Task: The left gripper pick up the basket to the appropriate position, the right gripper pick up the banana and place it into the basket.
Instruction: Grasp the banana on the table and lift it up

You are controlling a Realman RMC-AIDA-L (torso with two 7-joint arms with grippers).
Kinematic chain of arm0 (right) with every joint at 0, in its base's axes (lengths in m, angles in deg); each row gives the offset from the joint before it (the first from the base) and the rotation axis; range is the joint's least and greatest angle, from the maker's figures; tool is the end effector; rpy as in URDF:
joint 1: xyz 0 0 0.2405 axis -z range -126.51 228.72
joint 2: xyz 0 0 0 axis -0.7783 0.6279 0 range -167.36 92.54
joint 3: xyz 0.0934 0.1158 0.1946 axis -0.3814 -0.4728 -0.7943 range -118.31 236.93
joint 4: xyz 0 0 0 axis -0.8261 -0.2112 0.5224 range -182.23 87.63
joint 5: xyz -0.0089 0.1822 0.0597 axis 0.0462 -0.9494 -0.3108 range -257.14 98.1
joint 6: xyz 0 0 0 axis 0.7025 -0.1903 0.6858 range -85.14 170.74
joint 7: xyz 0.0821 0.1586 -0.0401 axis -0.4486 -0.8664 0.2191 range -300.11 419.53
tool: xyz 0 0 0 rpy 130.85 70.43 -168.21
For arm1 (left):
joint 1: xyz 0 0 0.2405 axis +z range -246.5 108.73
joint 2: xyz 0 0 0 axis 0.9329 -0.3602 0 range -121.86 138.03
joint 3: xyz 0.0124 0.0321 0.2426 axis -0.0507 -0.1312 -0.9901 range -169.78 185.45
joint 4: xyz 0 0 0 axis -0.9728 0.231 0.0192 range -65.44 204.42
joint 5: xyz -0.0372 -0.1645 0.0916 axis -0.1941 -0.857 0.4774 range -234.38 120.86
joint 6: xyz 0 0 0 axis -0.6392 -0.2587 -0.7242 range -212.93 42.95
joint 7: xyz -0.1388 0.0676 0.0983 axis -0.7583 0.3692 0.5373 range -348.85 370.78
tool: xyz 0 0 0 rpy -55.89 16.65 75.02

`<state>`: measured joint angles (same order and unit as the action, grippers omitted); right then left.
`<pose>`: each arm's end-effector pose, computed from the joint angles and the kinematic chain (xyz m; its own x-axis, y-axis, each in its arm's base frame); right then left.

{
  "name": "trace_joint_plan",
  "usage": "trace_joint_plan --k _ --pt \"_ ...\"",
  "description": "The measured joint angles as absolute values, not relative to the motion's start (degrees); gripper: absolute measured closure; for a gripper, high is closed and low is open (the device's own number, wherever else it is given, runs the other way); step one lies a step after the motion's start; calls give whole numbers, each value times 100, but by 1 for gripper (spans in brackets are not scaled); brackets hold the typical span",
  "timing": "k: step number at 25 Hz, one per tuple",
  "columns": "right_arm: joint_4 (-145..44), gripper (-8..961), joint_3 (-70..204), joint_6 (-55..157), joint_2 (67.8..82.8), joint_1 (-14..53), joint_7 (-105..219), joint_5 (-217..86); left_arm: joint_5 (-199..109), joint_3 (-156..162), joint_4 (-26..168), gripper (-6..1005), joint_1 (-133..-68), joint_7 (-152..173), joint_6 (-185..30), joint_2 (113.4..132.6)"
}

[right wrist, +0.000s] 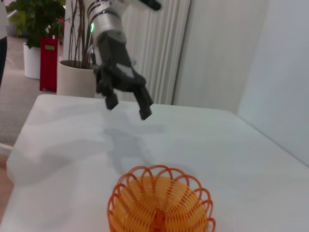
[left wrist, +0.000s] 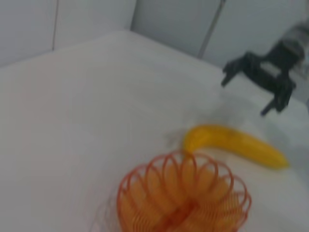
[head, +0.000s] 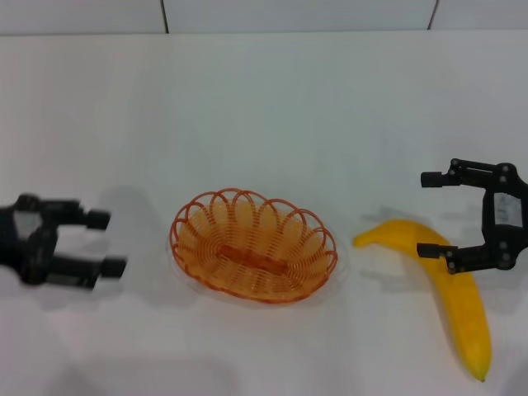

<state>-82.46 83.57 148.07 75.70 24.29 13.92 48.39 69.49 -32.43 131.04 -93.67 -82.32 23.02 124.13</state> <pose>0.2706 0.2765 0.0161 0.9137 0.0830 -0.3978 -0.0393 -0.9563 -0.2897 -0.2476 0.2820 0.0313 0.8837 0.4038 0.2366 0.4330 -0.8973 -0.0858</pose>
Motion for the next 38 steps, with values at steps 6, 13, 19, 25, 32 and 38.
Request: trace_joint_plan --k 6,13,19,25,32,38 --pt "-8246 62 8112 14934 7570 2441 1359 4837 7107 -2816 12905 144 -8983 -6349 2286 12469" --pt "-8305 62 8048 14920 7557 2599 1178 4913 7135 -1846 11915 140 -8971 -5087 2009 12470" --pt "-8570 62 8038 14889 7567 2812 1116 5244 7120 -1760 11484 140 -8988 -4820 1500 12474" --pt "-9889 62 8038 15340 7773 2880 395 5249 7130 -1745 11411 140 -8988 -4823 1401 12473" --pt "-11473 65 8487 15676 7853 2632 -1397 5329 7067 -1740 11329 140 -9110 -4842 1397 12471" --pt "-11673 70 9459 15534 7848 2351 -2705 5763 7055 -1738 11316 140 -9230 -4836 1397 12471"
